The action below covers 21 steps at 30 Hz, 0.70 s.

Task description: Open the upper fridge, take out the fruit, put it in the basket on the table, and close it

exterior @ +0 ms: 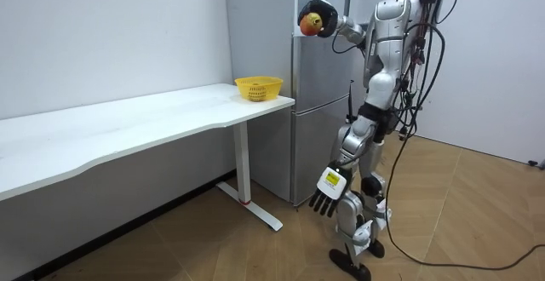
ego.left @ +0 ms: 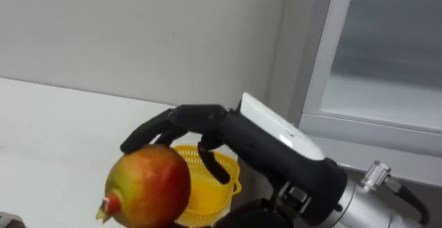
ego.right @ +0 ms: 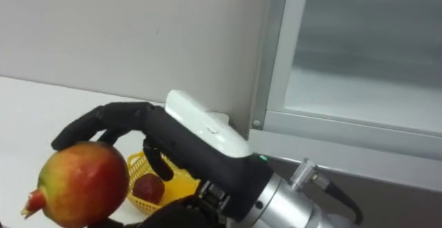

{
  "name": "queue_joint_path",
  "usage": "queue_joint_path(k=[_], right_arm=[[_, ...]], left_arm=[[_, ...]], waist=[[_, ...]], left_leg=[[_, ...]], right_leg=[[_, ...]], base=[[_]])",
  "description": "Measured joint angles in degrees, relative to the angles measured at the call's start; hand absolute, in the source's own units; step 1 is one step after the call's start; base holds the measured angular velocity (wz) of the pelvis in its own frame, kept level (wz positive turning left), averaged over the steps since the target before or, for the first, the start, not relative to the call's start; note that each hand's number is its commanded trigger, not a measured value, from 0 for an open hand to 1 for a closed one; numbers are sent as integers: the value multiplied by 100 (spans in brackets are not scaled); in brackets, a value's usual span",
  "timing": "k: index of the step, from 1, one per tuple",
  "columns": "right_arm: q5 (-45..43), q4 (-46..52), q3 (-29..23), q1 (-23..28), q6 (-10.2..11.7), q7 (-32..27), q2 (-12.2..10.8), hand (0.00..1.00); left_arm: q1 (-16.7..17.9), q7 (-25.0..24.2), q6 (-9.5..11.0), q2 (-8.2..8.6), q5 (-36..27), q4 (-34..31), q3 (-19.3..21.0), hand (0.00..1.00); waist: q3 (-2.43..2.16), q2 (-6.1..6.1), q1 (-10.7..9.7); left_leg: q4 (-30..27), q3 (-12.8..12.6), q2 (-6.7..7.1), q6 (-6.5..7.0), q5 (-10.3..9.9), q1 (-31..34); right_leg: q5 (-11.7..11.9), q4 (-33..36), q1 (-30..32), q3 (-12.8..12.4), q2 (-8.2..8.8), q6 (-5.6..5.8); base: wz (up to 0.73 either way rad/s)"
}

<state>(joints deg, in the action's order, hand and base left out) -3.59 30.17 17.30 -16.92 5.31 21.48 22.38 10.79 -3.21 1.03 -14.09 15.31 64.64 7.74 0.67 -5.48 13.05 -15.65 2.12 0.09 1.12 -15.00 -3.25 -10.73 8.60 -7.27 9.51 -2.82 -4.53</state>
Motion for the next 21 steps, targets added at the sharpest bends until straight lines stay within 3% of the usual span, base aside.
queue_joint_path(k=[7,9,16,21], right_arm=[[-975,-433,117,0,5,-110,-3,100],[-1291,-644,195,0,-2,-145,-2,100],[-1952,-1053,274,-2,-125,-403,-31,100],[-2363,-1796,676,-15,-174,-714,-85,100]], left_arm=[[22,4,3,-2,-1,-24,3,0],[16,-4,4,-37,-1,-25,4,0],[-30,-2,-19,-77,1,25,1,0],[-259,-12,-23,-140,6,113,-2,0]], waist=[[-5,-89,165],[0,-206,218],[26,-403,333],[60,-580,651]], left_leg=[[32,46,49,2,2,14],[28,125,63,2,2,45],[-34,258,83,3,2,179],[-113,308,76,0,-9,301]], right_leg=[[-4,-1,0,12,6,0],[-21,-5,2,94,19,-1],[-46,-6,15,193,57,35],[-46,15,63,187,26,37]], base=[[5],[14],[21],[14]])
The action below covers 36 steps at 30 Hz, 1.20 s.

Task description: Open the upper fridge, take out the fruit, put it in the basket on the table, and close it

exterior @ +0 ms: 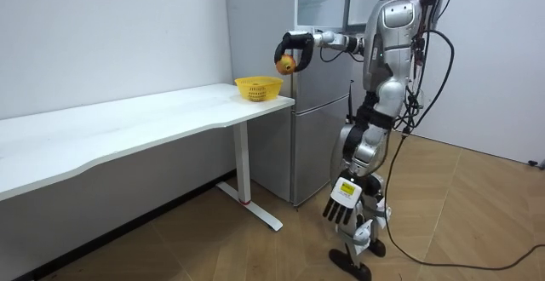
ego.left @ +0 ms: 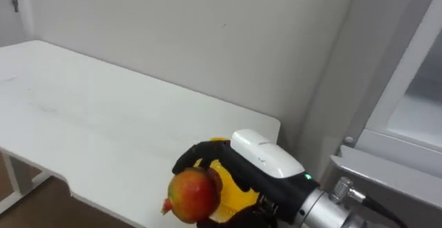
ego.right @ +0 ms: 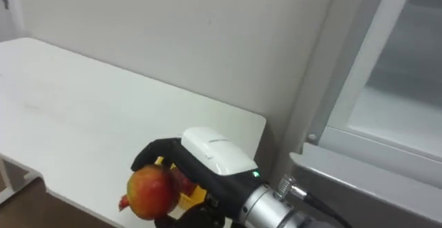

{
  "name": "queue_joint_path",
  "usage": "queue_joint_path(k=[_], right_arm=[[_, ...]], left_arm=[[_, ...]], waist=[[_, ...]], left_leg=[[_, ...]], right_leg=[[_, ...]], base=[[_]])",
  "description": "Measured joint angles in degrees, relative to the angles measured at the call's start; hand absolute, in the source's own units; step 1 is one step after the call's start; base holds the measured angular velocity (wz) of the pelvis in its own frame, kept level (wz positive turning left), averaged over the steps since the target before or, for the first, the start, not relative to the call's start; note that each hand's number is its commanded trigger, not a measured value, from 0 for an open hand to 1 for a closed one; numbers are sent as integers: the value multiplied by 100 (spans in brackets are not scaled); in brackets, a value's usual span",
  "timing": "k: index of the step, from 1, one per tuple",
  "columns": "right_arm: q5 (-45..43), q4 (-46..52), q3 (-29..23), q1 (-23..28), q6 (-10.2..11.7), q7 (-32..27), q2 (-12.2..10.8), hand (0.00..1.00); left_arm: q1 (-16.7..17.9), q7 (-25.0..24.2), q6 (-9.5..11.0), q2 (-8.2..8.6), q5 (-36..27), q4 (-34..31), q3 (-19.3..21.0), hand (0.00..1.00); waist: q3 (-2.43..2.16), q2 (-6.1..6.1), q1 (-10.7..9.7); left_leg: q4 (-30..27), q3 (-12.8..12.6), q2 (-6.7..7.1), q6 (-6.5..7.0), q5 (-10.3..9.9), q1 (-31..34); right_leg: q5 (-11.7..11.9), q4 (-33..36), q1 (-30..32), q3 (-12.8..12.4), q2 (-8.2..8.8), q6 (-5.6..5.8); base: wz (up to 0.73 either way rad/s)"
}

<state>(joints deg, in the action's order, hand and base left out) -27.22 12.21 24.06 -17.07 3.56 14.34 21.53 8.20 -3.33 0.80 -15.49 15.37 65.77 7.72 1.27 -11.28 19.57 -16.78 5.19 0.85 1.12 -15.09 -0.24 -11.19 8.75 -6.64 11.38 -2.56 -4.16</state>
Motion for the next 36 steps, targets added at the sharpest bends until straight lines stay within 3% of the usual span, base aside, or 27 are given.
queue_joint_path(k=[5,10,12,17,21,25,36], right_arm=[[-8,-802,170,-244,11,-279,-54,100],[-9,-1404,161,-483,24,-782,-3,100],[56,-1583,160,-555,12,-1014,223,100],[232,-1891,145,-751,-54,-1285,814,100],[286,-2102,144,-900,-168,-1519,1110,100],[535,-2306,144,-933,-215,-1774,1263,100],[605,-2524,-129,-1035,-184,-2427,1539,100]], left_arm=[[3,-6,-2,-15,28,-53,-5,0],[22,40,-18,-83,53,-48,121,0],[-31,39,-56,-93,52,-51,154,0],[-30,21,-225,-173,52,-52,321,0],[-25,14,-329,-271,53,-51,325,0],[-5,45,-345,-348,55,-51,314,0],[170,166,-348,-365,50,-71,332,0]], waist=[[16,-121,110],[-1,-288,122],[-16,-355,130],[5,-478,116],[2,-568,114],[0,-640,105],[24,-634,74]], left_leg=[[-10,61,-1,-2,-1,64],[-112,148,20,-3,-1,183],[-181,200,73,-2,-2,317],[-299,229,88,5,-5,486],[-319,240,85,5,-5,498],[-346,275,87,4,-4,517],[-476,278,67,11,-10,578]], right_leg=[[1,7,4,144,16,2],[2,4,19,250,24,3],[2,3,84,314,38,7],[8,11,164,368,47,19],[13,16,170,367,48,26],[13,19,169,362,42,26],[6,99,200,361,55,40]], base=[[18],[21],[26],[10],[1],[5],[0]])
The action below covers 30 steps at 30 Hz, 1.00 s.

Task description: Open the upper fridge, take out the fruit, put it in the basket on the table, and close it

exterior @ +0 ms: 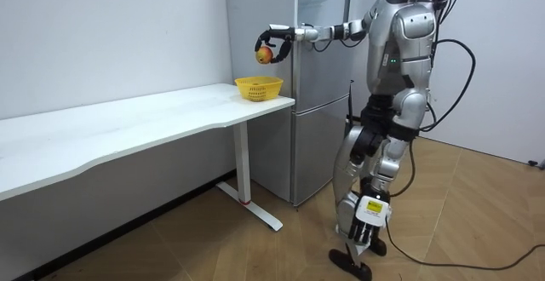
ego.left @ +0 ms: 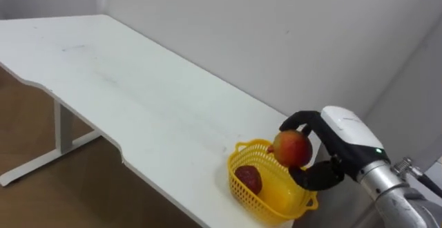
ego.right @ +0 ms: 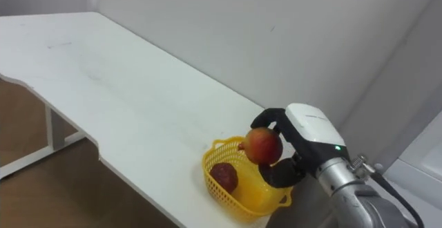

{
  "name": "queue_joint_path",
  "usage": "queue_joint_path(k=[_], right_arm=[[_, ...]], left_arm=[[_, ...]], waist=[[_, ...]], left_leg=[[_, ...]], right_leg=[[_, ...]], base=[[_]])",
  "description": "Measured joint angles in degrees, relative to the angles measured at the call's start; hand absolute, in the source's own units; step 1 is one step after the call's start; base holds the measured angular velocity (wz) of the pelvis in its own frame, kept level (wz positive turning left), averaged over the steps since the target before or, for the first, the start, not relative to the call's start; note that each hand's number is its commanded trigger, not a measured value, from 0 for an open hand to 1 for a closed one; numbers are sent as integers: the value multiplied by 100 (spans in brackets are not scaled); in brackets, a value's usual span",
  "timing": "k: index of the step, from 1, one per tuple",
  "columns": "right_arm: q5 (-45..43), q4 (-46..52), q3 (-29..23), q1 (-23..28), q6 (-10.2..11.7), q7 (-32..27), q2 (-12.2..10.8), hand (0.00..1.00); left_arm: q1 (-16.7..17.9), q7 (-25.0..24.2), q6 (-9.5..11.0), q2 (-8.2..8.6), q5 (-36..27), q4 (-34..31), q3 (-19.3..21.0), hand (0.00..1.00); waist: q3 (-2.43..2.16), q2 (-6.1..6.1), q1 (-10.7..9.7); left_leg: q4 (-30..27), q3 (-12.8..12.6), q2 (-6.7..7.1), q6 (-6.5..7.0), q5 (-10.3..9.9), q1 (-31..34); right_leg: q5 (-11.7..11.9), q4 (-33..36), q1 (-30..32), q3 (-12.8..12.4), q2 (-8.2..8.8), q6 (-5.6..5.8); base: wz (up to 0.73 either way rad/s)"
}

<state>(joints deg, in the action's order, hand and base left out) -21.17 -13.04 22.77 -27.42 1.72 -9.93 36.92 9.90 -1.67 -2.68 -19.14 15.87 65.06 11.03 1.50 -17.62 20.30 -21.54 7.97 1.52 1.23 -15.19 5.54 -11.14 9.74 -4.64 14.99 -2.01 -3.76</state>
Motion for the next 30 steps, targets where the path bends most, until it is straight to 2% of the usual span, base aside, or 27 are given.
queue_joint_path(k=[5,9,17,22,25,28,30], right_arm=[[28,-1,-36,0,-58,-56,164,100],[225,-3,-40,0,-59,-74,170,100],[532,-570,-20,-38,74,-75,181,100],[514,-733,-20,-65,63,-77,182,100],[516,-750,12,-70,23,-139,182,100],[517,-753,140,-68,8,-245,180,100],[521,-898,416,-27,5,-313,159,100]], left_arm=[[94,-3,-72,-1,2,-98,0,0],[123,-3,-122,-5,2,-175,-9,0],[97,-25,-171,-70,-3,-216,-344,0],[112,-55,-283,-94,-8,-291,-519,0],[99,-53,-363,-168,-40,-326,-688,0],[91,-34,-404,-200,-29,-473,-688,0],[46,-24,-405,-224,-5,-474,-693,0]], waist=[[4,9,-16],[-6,30,-121],[-6,61,-33],[-17,83,16],[-23,97,21],[-26,93,70],[-24,86,152]], left_leg=[[-12,-44,-8,5,-2,-5],[-14,-11,1,10,1,-2],[-13,19,20,47,-11,-145],[-56,44,32,66,-24,-75],[-116,69,33,72,-30,5],[-148,71,34,66,-24,95],[-148,61,30,66,-13,142]], right_leg=[[-19,29,12,-69,5,90],[-1,27,6,-68,3,157],[22,23,-144,-62,7,159],[30,23,-112,-15,11,158],[31,27,-71,82,3,158],[32,50,8,92,-2,158],[36,108,95,92,2,153]], base=[[-4],[4],[3],[2],[6],[-1],[-2]])
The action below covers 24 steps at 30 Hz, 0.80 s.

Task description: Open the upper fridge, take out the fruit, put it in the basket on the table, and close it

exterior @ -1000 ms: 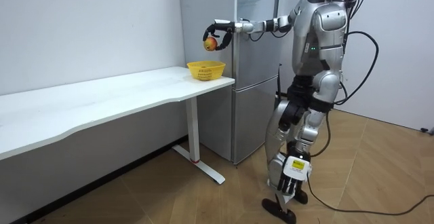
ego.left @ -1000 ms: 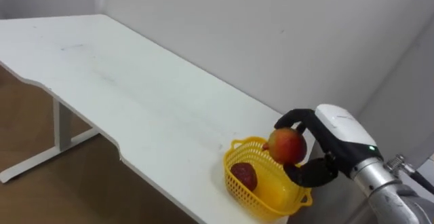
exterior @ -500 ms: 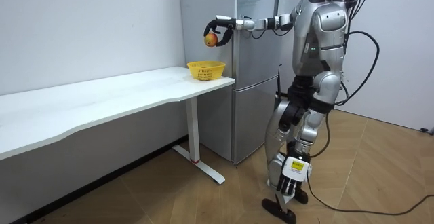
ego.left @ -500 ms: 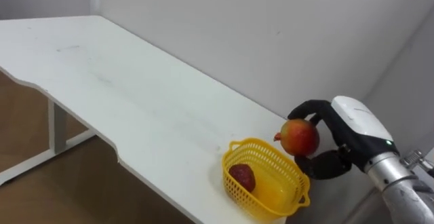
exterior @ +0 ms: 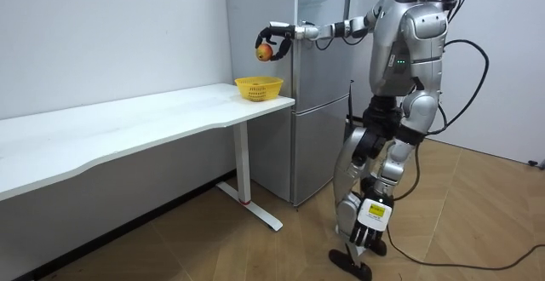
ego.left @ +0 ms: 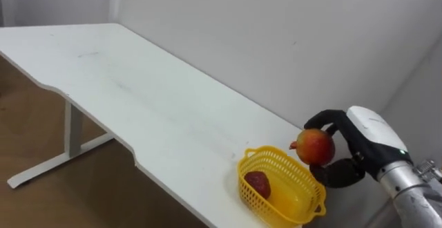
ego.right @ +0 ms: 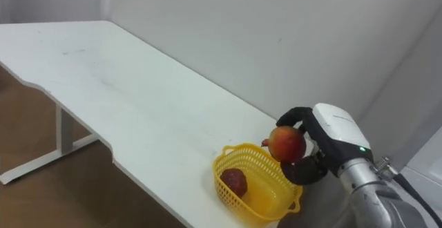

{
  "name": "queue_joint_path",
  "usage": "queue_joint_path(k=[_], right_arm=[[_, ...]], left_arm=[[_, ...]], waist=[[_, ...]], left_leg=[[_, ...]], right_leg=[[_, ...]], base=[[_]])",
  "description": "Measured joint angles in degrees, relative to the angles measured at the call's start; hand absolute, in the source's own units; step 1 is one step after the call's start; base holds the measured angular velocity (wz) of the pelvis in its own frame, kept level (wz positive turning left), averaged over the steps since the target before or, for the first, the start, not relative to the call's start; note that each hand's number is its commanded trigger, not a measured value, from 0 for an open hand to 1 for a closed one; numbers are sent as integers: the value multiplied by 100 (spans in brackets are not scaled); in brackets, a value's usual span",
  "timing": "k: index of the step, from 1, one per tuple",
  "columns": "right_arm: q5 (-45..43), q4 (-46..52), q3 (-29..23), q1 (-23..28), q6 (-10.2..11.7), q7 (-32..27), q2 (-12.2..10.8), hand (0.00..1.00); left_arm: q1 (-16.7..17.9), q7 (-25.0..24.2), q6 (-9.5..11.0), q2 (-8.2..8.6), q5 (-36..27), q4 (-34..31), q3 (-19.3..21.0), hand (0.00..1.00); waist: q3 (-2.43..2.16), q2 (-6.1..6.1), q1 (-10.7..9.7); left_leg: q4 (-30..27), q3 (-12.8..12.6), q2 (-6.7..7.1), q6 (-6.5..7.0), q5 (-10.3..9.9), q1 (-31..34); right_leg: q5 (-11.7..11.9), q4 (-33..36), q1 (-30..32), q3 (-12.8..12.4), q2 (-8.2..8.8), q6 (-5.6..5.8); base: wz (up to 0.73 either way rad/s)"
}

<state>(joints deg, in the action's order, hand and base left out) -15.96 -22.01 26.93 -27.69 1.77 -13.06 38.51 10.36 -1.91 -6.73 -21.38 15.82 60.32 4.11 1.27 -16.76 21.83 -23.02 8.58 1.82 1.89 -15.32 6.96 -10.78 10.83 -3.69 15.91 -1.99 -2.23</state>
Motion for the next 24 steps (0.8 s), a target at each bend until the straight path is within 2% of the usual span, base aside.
queue_joint_path(k=[6,9,13,14,15,19,20,22,23,24], right_arm=[[19,-340,556,133,-82,-30,-46,100],[36,-406,577,131,-104,-193,-49,100],[0,-543,578,108,-241,-318,-51,100],[-19,-630,578,53,-270,-367,-84,100],[-36,-757,578,-6,-303,-400,-139,100],[-43,-1052,578,-111,-393,-468,-270,100],[-29,-1087,582,-110,-439,-483,-279,100],[-8,-1108,582,-127,-449,-533,-277,6],[-1,-1112,582,-142,-444,-585,-277,0],[5,-1122,583,-150,-442,-628,-278,0]], left_arm=[[-192,8,-7,-39,-7,-21,-113,0],[-221,33,-15,-68,-42,-44,-195,0],[-270,132,-21,-75,-55,-76,-231,0],[-334,155,-25,-79,-57,-69,-255,0],[-369,178,-30,-83,-56,-69,-316,0],[-480,268,-29,-111,-61,-76,-506,0],[-511,295,-28,-134,-64,-77,-576,0],[-529,338,-30,-173,-70,-86,-667,0],[-539,361,-31,-177,-70,-86,-695,0],[-548,363,-31,-188,-69,-86,-728,0]], waist=[[-9,-65,193],[4,-101,185],[25,-126,208],[31,-131,208],[61,-119,208],[86,-100,244],[116,-78,245],[107,-90,272],[106,-91,287],[124,-68,296]], left_leg=[[-25,-25,2,9,62,356],[-93,-5,0,7,64,545],[-158,7,3,9,63,690],[-177,13,-2,7,81,772],[-181,12,-3,-10,97,823],[-228,49,2,-8,147,1027],[-237,87,18,-7,162,1058],[-236,86,19,-13,183,1138],[-235,91,19,-10,205,1149],[-234,97,19,7,224,1152]], right_leg=[[60,4,330,51,5,-33],[82,5,475,182,7,-51],[115,5,586,213,3,-59],[148,4,658,212,-5,-62],[179,2,708,206,-7,-69],[240,4,890,190,-10,-86],[249,6,910,193,-6,-82],[259,38,1018,150,-3,-83],[261,72,1063,155,-1,-84],[261,82,1066,155,-1,-84]], base=[[1],[3],[0],[0],[0],[2],[7],[0],[0],[0]])
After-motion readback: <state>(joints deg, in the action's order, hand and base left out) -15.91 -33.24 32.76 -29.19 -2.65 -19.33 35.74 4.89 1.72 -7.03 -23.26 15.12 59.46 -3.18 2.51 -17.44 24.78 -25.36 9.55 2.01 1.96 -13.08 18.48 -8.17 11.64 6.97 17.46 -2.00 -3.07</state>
